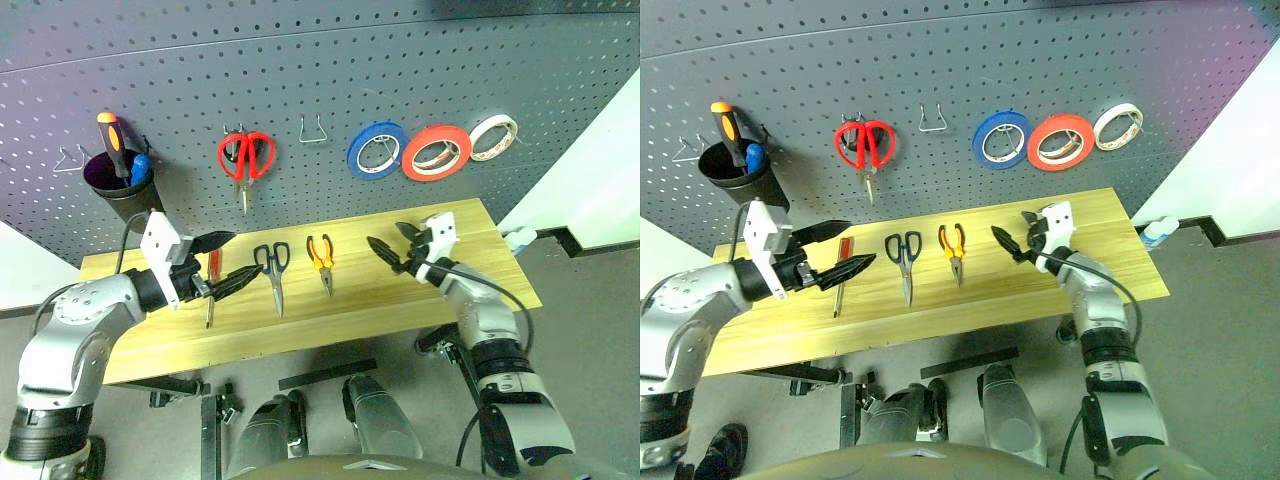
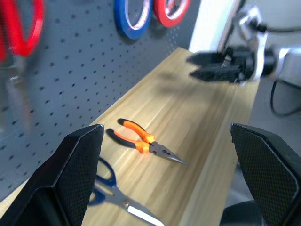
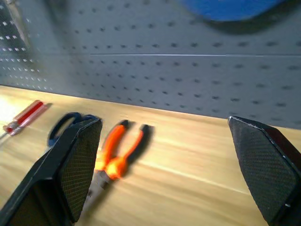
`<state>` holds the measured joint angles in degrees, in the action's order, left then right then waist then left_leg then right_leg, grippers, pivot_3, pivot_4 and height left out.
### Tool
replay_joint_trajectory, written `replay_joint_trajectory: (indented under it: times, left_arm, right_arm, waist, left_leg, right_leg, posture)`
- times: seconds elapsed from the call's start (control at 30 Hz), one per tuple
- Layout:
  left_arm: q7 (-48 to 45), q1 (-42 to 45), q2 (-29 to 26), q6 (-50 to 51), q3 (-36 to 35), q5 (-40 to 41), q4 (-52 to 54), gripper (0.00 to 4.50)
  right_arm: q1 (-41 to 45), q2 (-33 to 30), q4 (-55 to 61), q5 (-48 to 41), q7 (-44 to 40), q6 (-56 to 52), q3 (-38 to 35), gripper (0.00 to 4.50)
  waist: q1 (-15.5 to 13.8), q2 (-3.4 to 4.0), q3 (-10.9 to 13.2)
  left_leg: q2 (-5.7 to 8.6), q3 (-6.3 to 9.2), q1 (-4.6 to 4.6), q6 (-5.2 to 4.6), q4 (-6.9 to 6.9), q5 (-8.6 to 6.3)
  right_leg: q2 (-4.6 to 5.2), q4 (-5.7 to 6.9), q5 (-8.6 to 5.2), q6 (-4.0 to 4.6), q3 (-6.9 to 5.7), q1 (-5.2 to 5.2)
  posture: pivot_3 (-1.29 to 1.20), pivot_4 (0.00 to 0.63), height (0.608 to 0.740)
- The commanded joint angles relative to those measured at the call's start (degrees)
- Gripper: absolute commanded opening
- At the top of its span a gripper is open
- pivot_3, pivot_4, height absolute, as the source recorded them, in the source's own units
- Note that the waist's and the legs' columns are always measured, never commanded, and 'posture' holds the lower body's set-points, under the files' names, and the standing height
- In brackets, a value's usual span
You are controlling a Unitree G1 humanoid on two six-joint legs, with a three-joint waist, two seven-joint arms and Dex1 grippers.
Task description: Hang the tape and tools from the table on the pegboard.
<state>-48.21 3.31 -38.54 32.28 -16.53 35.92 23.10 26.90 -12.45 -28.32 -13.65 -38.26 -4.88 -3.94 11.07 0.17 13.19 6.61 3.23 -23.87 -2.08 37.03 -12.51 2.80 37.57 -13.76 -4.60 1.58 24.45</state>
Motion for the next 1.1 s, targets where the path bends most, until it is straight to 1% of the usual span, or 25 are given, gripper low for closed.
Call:
replay_joint_trajectory:
  times: [0.03, 0.13, 0.23, 0.33, 0.37, 0.47, 0.5, 0.6, 0.67, 0.73, 0.77, 0.87, 0.97, 1.1]
  left_arm:
    - [0.7, -3.1, -1.6, 1.0, -6.8, 4.2, 4.6, 4.5]
    - [0.7, -6.7, -2.4, 1.3, -10.9, 6.0, 6.5, 4.5]
    - [0.9, -9.7, -2.7, 0.6, -13.7, 6.7, 8.0, 4.5]
    - [1.4, -10.7, -2.9, 0.4, -14.3, 7.1, 8.8, 4.5]
    - [1.7, -10.7, -2.7, 0.0, -14.1, 6.8, 8.9, 4.5]
    - [2.4, -10.5, -2.6, -0.1, -13.7, 6.8, 9.2, 4.5]
    - [2.7, -10.2, -2.6, -0.2, -13.4, 6.7, 9.1, 4.5]
    - [3.1, -9.1, -2.7, -0.1, -12.7, 6.9, 8.7, 4.5]
    - [3.4, -8.4, -2.7, 0.0, -12.2, 6.9, 8.7, 4.5]
    - [3.5, -8.2, -2.7, -0.1, -11.9, 6.7, 8.8, 4.5]
    - [3.6, -8.2, -2.6, -0.1, -11.8, 6.7, 8.8, 4.5]
    - [3.7, -8.0, -2.7, 0.0, -11.5, 6.8, 8.7, 4.5]
    - [3.8, -7.7, -2.6, 0.1, -11.4, 6.8, 8.7, 4.5]
    - [4.3, -7.6, -2.5, 0.3, -10.9, 6.9, 9.3, 4.5]
  right_arm:
    - [0.1, 1.9, -0.1, 2.1, 1.7, 0.9, 2.6, 4.47]
    - [1.8, 4.4, -4.0, 5.0, 7.1, 0.7, 3.9, 4.47]
    - [3.0, 5.4, -6.0, 9.4, 10.5, 0.4, 7.2, 4.47]
    - [3.9, 5.4, -6.0, 12.0, 12.1, 0.2, 9.3, 4.47]
    - [5.4, 5.3, -7.1, 12.7, 14.0, -0.6, 9.0, 4.47]
    - [8.3, 5.4, -8.4, 13.6, 17.7, -3.4, 8.3, 4.47]
    - [8.9, 5.4, -7.5, 14.7, 18.3, -4.3, 9.2, 4.47]
    - [10.7, 6.3, -4.8, 15.7, 20.6, -12.2, 9.8, 4.47]
    - [11.8, 6.8, -3.1, 15.9, 22.5, -19.5, 9.4, 4.47]
    - [11.8, 6.5, -0.2, 17.6, 22.5, -23.6, 11.5, 4.47]
    - [11.9, 6.9, 1.8, 17.6, 22.9, -27.6, 11.8, 4.47]
    - [13.2, 8.1, 6.8, 15.6, 22.9, -40.2, 10.6, 4.47]
    - [16.1, 8.8, 8.1, 13.7, 22.0, -50.5, 9.8, 4.47]
    - [18.8, 10.2, 5.2, 13.0, 24.2, -51.7, 8.0, 4.47]
  waist:
    - [-0.7, 0.0, 0.0]
    - [-1.7, -0.02, 0.0]
    - [-3.1, -0.02, 0.0]
    - [-4.5, -0.02, 0.0]
    - [-5.0, -0.02, 0.0]
    - [-5.8, -0.03, 0.0]
    - [-5.8, -0.03, 0.0]
    - [-5.8, -0.03, 0.0]
    - [-5.7, -0.03, 0.0]
    - [-5.7, -0.03, 0.0]
    - [-5.6, -0.03, 0.0]
    - [-5.5, -0.03, 0.0]
    - [-5.5, -0.03, 0.0]
    - [-5.5, -0.03, 0.0]
  left_leg:
    - [0.0, 0.0, 0.02, 0.0, -0.01, 0.0]
    - [0.0, 0.0, 0.11, 0.02, -0.05, -0.01]
    - [0.0, 0.0, 0.19, 0.02, -0.07, -0.02]
    - [0.0, 0.0, 0.21, 0.03, -0.07, -0.02]
    - [0.0, 0.01, 0.21, 0.03, -0.07, -0.02]
    - [0.0, 0.01, 0.22, 0.03, -0.07, -0.02]
    - [0.0, 0.01, 0.22, 0.03, -0.07, -0.02]
    - [0.0, 0.03, 0.22, 0.03, -0.12, -0.02]
    - [0.0, 0.03, 0.22, 0.02, -0.17, -0.02]
    - [0.0, 0.04, 0.22, 0.02, -0.21, -0.02]
    - [0.0, 0.04, 0.22, 0.02, -0.23, -0.02]
    - [-0.01, 0.03, 0.22, 0.02, -0.26, -0.02]
    - [-0.02, 0.03, 0.22, 0.02, -0.27, -0.02]
    - [-0.02, 0.03, 0.22, 0.01, -0.37, -0.02]
  right_leg:
    - [0.0, 0.0, 0.0, 0.0, 0.01, 0.0]
    - [0.0, -0.02, -0.01, 0.02, 0.0, 0.02]
    - [0.0, -0.06, -0.02, 0.03, 0.0, 0.06]
    - [0.01, -0.11, -0.02, 0.04, -0.01, 0.04]
    - [0.01, -0.13, -0.02, 0.04, -0.03, 0.03]
    - [0.02, -0.16, -0.02, 0.06, -0.03, 0.01]
    - [0.02, -0.18, -0.02, 0.06, -0.04, 0.0]
    - [0.02, -0.23, -0.02, 0.06, -0.05, 0.0]
    - [0.02, -0.24, -0.02, 0.07, -0.05, 0.01]
    - [0.02, -0.25, -0.03, 0.08, -0.04, 0.03]
    - [0.02, -0.26, -0.04, 0.1, -0.04, 0.03]
    - [0.02, -0.27, -0.06, 0.13, -0.03, 0.04]
    - [0.03, -0.27, -0.13, 0.26, -0.03, 0.05]
    - [0.04, -0.38, -0.13, 0.27, -0.04, 0.04]
  posture:
    - [-0.15, 0.174, 0.74]
    - [-0.12, 0.18, 0.74]
    - [-0.11, 0.187, 0.74]
    - [-0.1, 0.195, 0.74]
    - [-0.1, 0.196, 0.74]
    - [-0.1, 0.204, 0.74]
    - [-0.1, 0.205, 0.74]
    - [-0.11, 0.208, 0.74]
    - [-0.12, 0.213, 0.74]
    - [-0.12, 0.216, 0.74]
    - [-0.13, 0.219, 0.74]
    - [-0.13, 0.225, 0.74]
    - [-0.13, 0.23, 0.74]
    - [-0.12, 0.235, 0.74]
